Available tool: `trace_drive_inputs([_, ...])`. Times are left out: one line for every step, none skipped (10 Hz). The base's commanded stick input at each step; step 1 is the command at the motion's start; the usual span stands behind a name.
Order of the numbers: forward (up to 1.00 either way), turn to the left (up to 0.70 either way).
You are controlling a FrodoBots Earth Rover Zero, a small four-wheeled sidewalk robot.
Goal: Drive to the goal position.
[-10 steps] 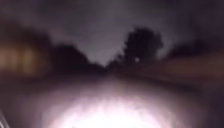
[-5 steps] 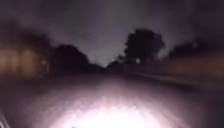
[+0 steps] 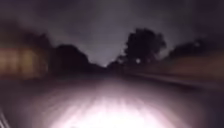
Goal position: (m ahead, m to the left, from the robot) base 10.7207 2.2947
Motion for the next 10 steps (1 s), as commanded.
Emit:
trace_drive_inputs([0.7,0.0])
trace_drive_inputs([0.7,0.0])
trace_drive_inputs([0.7,0.0])
trace_drive_inputs([0.7,0.0])
trace_drive_inputs([0.7,0.0])
trace_drive_inputs([0.7,0.0])
trace_drive_inputs([0.7,0.0])
trace_drive_inputs([0.7,0.0])
trace_drive_inputs([0.7,0.0])
trace_drive_inputs([0.7,0.0])
